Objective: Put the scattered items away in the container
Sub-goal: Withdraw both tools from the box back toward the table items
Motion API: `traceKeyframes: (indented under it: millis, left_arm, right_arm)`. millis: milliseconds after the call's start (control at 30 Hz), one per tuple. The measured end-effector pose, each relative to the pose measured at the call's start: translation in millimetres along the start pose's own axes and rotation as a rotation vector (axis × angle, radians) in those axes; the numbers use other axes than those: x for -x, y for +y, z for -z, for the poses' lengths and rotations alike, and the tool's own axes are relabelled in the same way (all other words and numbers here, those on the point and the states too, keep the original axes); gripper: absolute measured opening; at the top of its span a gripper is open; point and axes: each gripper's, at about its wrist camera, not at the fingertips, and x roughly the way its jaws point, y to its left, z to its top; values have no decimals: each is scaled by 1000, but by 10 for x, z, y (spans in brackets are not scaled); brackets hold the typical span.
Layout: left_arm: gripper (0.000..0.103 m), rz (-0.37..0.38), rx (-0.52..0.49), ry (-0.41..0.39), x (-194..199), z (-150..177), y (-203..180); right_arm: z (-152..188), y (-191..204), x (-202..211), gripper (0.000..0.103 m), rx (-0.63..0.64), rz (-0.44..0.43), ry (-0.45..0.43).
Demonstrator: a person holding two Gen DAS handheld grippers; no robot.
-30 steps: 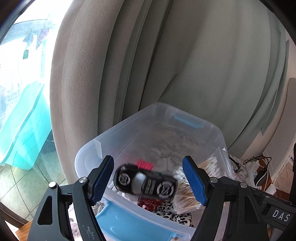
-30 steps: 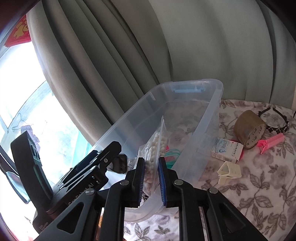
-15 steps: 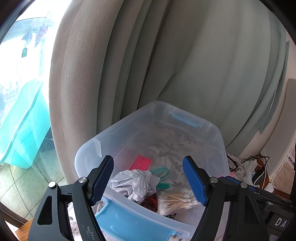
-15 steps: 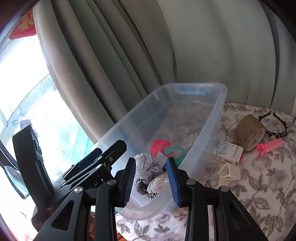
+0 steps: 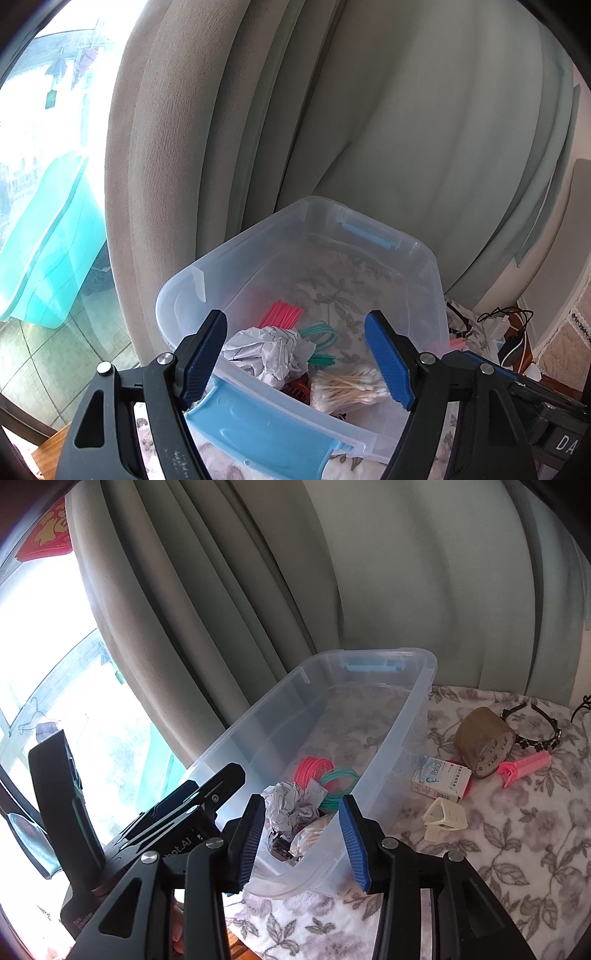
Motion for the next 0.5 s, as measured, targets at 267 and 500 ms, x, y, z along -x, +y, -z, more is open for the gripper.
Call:
traceKeyframes:
  millis: [267, 500]
  left_arm:
    - [78, -29, -40, 16, 150, 30, -115]
    - [78, -30, -87, -17, 326, 8, -333]
  right_arm:
    - [113, 221, 268, 49, 17, 22, -12]
    - [166, 281, 723, 50, 7, 21, -56]
